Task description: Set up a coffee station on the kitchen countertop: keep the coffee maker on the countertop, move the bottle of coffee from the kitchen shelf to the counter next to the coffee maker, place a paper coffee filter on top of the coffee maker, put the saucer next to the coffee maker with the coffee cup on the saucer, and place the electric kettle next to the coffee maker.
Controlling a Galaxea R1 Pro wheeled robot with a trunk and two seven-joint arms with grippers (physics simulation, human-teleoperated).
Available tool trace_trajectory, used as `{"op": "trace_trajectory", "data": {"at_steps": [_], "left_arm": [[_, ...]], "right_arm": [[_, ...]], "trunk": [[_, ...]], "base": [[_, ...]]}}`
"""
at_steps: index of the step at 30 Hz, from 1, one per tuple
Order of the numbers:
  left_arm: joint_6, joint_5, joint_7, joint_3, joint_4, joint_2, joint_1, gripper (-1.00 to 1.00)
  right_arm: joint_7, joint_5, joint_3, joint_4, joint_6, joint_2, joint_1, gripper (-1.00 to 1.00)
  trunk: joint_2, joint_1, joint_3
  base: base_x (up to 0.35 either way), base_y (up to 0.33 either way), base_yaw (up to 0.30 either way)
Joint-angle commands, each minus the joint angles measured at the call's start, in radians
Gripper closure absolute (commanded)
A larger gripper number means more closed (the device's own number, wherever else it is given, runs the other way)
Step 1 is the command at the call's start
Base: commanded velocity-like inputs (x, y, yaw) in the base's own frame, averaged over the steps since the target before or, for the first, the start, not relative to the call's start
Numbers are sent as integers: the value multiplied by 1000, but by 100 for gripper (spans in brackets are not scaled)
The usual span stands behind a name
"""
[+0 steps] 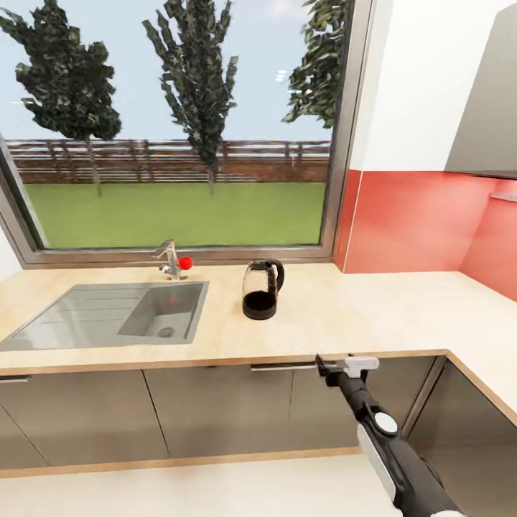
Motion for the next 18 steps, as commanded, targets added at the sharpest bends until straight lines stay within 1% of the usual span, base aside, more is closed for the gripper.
{"op": "trace_trajectory", "data": {"at_steps": [1, 3, 4, 5, 7, 8, 9, 17, 18], "left_arm": [[-2, 9, 3, -9, 15, 0, -1, -100], [0, 9, 4, -8, 42, 1, -1, -100], [0, 9, 4, -8, 46, 1, -1, -100], [0, 10, 9, -8, 55, 3, -1, -100], [1, 11, 61, -9, 63, 5, 1, -100], [1, 12, 121, -9, 65, 4, 7, -100], [1, 12, 137, -9, 65, 4, 10, -100], [3, 14, 148, -8, 65, 0, 21, -100], [3, 14, 148, -8, 65, -1, 21, -100]], "right_arm": [[3, -9, 3, -26, 55, -1, -20, -100], [5, -7, 7, -72, 105, 0, -39, -100], [5, -7, 7, -79, 115, 1, -41, -100], [7, -7, 9, -96, 143, 1, -44, -100], [8, -7, 14, -111, 172, 4, -47, -100], [8, -7, 17, -114, 179, 5, -47, -100], [8, -7, 17, -115, 181, 5, -48, -100], [10, -6, 15, -112, 182, 3, -48, -100], [10, -7, 16, -114, 182, 3, -48, -100]], "trunk": [[-2, 1, -2], [-2, 1, -2], [-2, 1, -2], [-2, 1, -2], [-2, 1, -2], [-2, 1, -2], [-2, 1, -2], [-2, 1, -2], [-2, 1, -2]], "base": [[241, -193, 0], [241, -197, 0], [242, -198, 0], [242, -198, 0], [243, -199, 0], [244, -199, 0], [244, -199, 0], [244, -199, 0], [245, -206, 220]]}}
